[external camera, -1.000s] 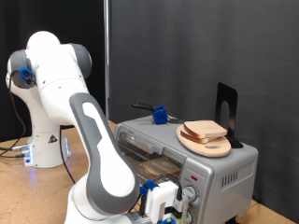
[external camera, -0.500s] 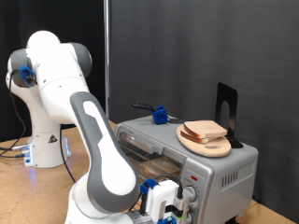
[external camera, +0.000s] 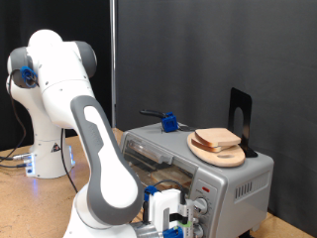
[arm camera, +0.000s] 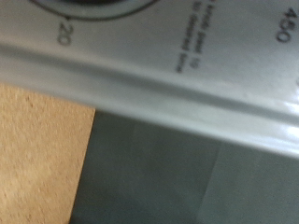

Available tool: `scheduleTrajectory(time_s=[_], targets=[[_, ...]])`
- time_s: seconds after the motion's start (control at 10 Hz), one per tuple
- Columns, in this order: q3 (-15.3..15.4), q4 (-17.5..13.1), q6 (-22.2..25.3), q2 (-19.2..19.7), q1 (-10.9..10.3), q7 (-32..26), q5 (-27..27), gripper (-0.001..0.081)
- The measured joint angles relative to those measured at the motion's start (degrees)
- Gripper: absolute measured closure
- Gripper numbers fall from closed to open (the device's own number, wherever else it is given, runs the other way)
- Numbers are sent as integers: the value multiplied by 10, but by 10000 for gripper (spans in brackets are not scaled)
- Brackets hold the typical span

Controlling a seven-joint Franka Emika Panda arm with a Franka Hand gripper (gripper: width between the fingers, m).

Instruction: Make a piece of toast with the oven

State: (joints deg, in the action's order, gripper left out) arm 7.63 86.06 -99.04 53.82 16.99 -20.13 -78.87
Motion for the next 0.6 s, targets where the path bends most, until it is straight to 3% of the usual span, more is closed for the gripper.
scheduleTrajectory(time_s=[0.4,0.6], targets=[[0,9,-1,-1,6,-77,-24,499],[-1,9,2,0,7,-61,-17,502]])
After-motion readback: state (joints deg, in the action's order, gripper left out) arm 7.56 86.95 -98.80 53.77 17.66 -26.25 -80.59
